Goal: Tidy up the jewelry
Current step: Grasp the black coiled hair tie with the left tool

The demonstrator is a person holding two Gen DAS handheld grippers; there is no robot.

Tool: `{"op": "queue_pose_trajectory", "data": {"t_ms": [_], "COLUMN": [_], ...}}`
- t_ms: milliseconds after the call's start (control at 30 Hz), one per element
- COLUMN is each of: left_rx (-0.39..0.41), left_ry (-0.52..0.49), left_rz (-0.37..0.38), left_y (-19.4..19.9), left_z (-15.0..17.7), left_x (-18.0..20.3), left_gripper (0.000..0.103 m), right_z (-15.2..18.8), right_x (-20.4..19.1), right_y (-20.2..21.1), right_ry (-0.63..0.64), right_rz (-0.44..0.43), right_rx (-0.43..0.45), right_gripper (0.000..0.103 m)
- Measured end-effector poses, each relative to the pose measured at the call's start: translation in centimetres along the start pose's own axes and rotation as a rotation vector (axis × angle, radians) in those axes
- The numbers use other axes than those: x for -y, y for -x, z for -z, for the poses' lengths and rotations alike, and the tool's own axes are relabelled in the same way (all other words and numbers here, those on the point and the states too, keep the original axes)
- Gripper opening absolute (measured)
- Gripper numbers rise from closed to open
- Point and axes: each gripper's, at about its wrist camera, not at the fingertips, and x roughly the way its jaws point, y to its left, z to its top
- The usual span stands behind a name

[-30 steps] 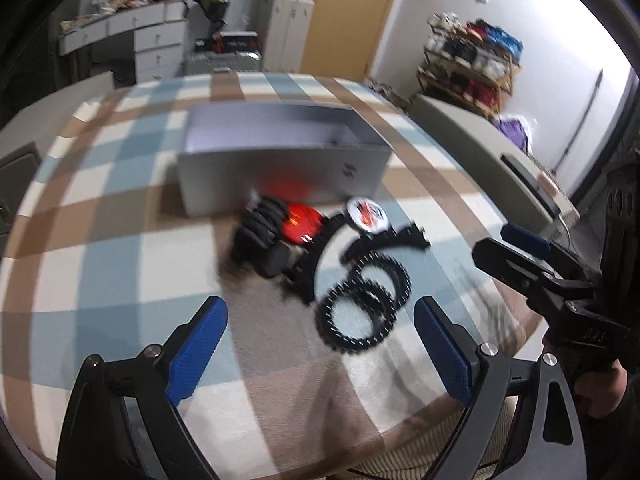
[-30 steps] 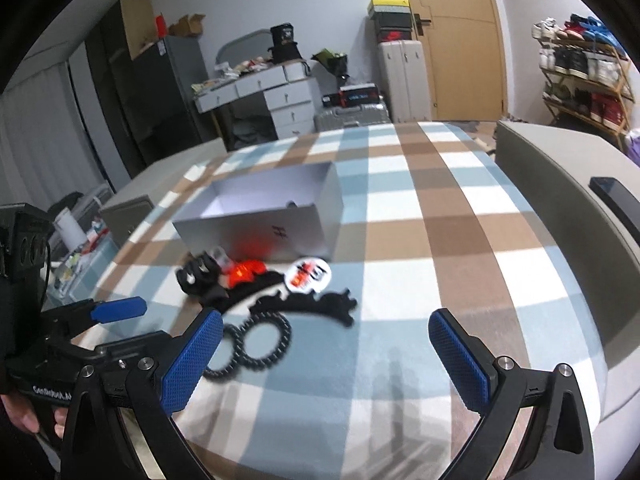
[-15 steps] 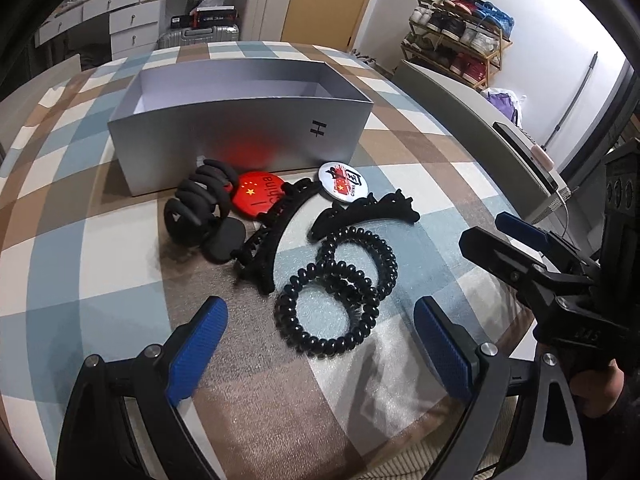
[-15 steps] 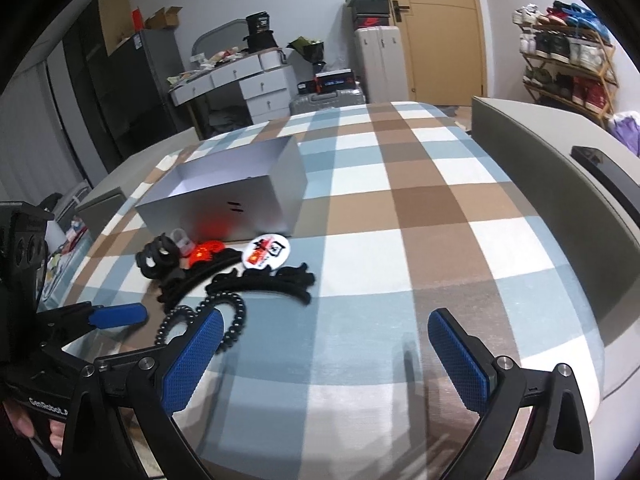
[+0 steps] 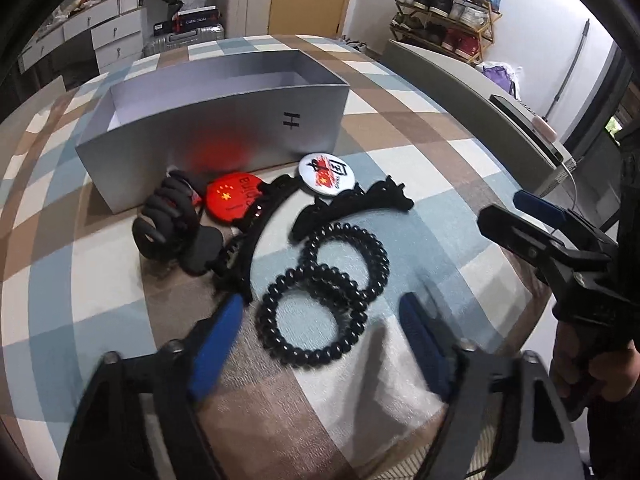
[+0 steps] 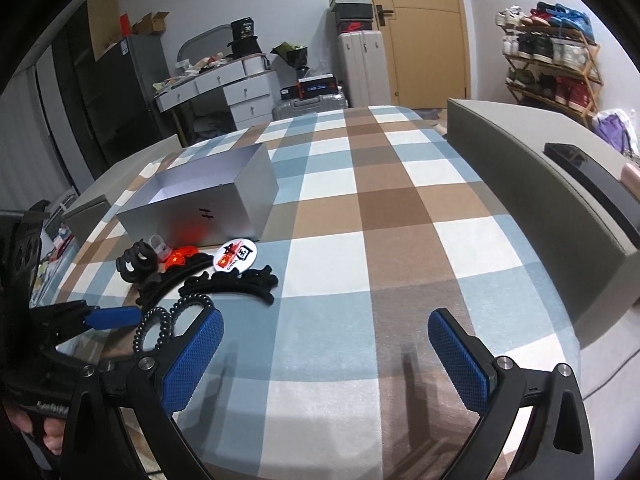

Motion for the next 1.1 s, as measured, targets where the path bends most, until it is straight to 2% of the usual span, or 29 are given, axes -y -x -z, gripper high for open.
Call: {"op": "queue_pose_trajectory", "data": {"t_ms": [100,233,433,600,867,1000,1100], "left_rx": [-0.003,-0.008,0.001,0.042,0.127,0.159,0.177], "left_ry": [-0.004,-0.017,-0.025,0.009,0.078,0.108,0.125], "left_rz": [-0.006,-0.009,-0.017,-0.008,0.005,-0.011,-0.021], "left_y": [0.0,0.2,0.9,2.5,5.2,6.1,6.5], "left_z": [-0.2,0.1,0.7,1.1,1.3,1.3,1.4], "left_x": [-0.3,-0.3,-0.3,-1.2,-3.5,-4.7,-5.3], "left_gripper": [0.047,0.042,0.04,0.04,0.04,0.04,0.04], "right_z": [0.0,0.0,-0.3,-0.4,0.0,0.2,0.1], "right_x": [0.0,-0.1,-0.9,-2.1,-5.7,-7.5,-8.4], "right_y": [0.0,0.0,0.1,-0.6,-3.2,-4.3,-5.0], "right_ry": [0.004,0.004,0.03,0.052,0.124,0.179,0.203], "right_rz": [0.004,0.003,-0.011,-0.069,-0.175,-0.175,-0.175], "right_rx": [0.001,0.002,-0.004,-0.032,-0.125,-0.146,-0.164], "right_gripper": [0.103,0.103,0.103,0.103,0.102,0.101,0.096]}}
